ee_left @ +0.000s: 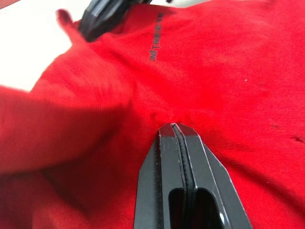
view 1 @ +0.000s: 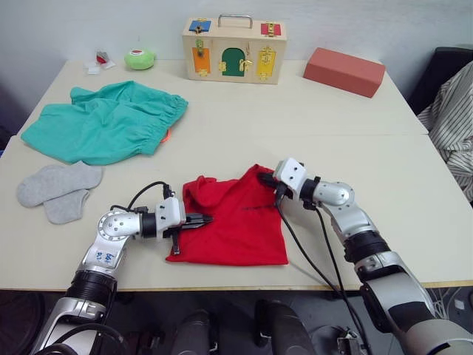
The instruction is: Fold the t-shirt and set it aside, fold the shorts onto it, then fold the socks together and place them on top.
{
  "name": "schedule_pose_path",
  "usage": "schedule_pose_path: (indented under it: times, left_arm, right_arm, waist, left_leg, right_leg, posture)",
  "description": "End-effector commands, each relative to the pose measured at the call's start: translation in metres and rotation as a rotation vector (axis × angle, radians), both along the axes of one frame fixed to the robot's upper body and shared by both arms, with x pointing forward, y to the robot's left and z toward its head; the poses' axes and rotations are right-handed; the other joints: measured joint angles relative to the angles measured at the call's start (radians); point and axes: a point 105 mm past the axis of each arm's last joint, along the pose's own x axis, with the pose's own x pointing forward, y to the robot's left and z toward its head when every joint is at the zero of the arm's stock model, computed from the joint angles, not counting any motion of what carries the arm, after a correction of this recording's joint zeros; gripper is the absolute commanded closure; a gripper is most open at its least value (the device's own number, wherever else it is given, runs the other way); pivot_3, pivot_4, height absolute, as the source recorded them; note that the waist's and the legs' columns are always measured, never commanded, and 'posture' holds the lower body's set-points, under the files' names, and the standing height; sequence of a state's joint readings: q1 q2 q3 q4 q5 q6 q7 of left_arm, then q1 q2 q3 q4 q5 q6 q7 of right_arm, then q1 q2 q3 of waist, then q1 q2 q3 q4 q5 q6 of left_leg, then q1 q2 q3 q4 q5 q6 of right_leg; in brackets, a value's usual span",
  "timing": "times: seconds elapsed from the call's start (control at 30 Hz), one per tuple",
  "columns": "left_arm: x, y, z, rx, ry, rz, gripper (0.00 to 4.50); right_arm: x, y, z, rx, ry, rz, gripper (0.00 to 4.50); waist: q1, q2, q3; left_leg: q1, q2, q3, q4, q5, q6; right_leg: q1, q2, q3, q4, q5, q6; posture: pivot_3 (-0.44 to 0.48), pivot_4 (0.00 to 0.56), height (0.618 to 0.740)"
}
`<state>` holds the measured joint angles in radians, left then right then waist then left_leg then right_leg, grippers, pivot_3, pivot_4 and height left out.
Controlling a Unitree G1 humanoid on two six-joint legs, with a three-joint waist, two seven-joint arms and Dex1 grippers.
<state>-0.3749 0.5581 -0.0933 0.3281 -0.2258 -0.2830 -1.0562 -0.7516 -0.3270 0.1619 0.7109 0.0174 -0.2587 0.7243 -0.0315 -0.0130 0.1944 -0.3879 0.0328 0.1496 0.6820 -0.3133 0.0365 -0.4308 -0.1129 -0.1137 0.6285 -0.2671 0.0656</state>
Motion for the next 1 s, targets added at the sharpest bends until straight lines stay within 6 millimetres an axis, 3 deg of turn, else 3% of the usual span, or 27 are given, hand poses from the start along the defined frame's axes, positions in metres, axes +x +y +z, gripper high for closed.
schedule_pose_path:
  times: [0.03, 0.13, 0.3, 0.47, 0.67, 0.77, 0.9, 1.0]
  left_arm:
    - [0.012, 0.005, 0.022, -0.165, -0.021, 0.105, 4.5]
    - [0.021, 0.003, 0.033, -0.236, -0.012, 0.141, 4.5]
    - [0.03, -0.008, 0.041, -0.252, -0.002, 0.119, 4.5]
    - [0.052, -0.012, 0.043, -0.215, -0.024, 0.184, 4.5]
    - [0.081, 0.01, 0.041, -0.178, -0.042, 0.392, 4.5]
    - [0.075, 0.014, 0.038, -0.118, -0.06, 0.359, 4.5]
    - [0.017, -0.016, 0.067, -0.278, -0.019, 0.012, 4.5]
    - [-0.002, -0.027, 0.051, -0.213, 0.042, -0.022, 4.5]
  right_arm:
    - [0.013, -0.004, 0.024, 0.215, 0.019, -0.107, 4.48]
    - [0.01, -0.008, 0.031, 0.243, 0.018, -0.098, 4.48]
    - [-0.026, 0.002, 0.045, 0.207, -0.03, 0.08, 4.48]
    - [-0.069, 0.018, 0.025, 0.069, -0.02, 0.219, 4.48]
    - [-0.089, 0.026, 0.002, 0.02, 0.03, 0.252, 4.48]
    - [-0.089, 0.029, 0.0, 0.045, 0.051, 0.229, 4.48]
    - [-0.091, 0.04, -0.008, 0.029, 0.073, 0.228, 4.48]
    - [-0.089, 0.039, -0.015, 0.022, 0.087, 0.189, 4.48]
  waist:
    - [0.0, 0.0, 0.0]
    - [0.002, 0.0, 0.0]
    - [0.004, 0.0, 0.0]
    - [0.004, 0.0, 0.0]
    - [0.003, 0.0, 0.0]
    - [0.003, 0.0, 0.0]
    - [0.002, 0.0, 0.0]
    - [0.005, 0.0, 0.0]
  left_leg:
    - [0.0, 0.0, 0.0, 0.0, 0.0, 0.0]
    - [0.0, 0.0, -0.001, 0.0, 0.0, 0.0]
    - [-0.002, -0.001, -0.002, 0.0, 0.0, 0.001]
    - [-0.002, -0.001, -0.002, 0.0, 0.0, 0.001]
    - [-0.001, -0.001, -0.002, 0.0, 0.0, 0.001]
    - [-0.001, -0.001, -0.002, 0.0, 0.0, 0.001]
    - [-0.001, 0.0, -0.002, -0.001, 0.0, 0.0]
    - [-0.001, 0.0, -0.002, -0.001, -0.001, 0.0]
  right_leg:
    - [0.0, 0.0, 0.0, 0.0, 0.0, 0.0]
    - [0.0, 0.0, 0.0, 0.001, 0.0, 0.0]
    - [0.0, -0.001, -0.002, -0.001, 0.0, 0.001]
    - [0.001, 0.0, -0.002, -0.002, 0.0, 0.001]
    - [0.001, 0.0, -0.002, -0.001, 0.0, 0.001]
    - [0.0, 0.0, -0.003, -0.001, 0.0, 0.001]
    - [0.0, 0.0, -0.001, -0.001, 0.0, 0.001]
    - [0.0, -0.001, -0.001, -0.002, 0.0, 0.001]
  posture:
    - [0.0, 0.15, 0.74]
    - [0.0, 0.15, 0.74]
    - [0.0, 0.15, 0.74]
    - [0.0, 0.15, 0.74]
    - [0.0, 0.15, 0.74]
    - [0.0, 0.15, 0.74]
    - [0.0, 0.15, 0.74]
    - [0.0, 0.15, 0.74]
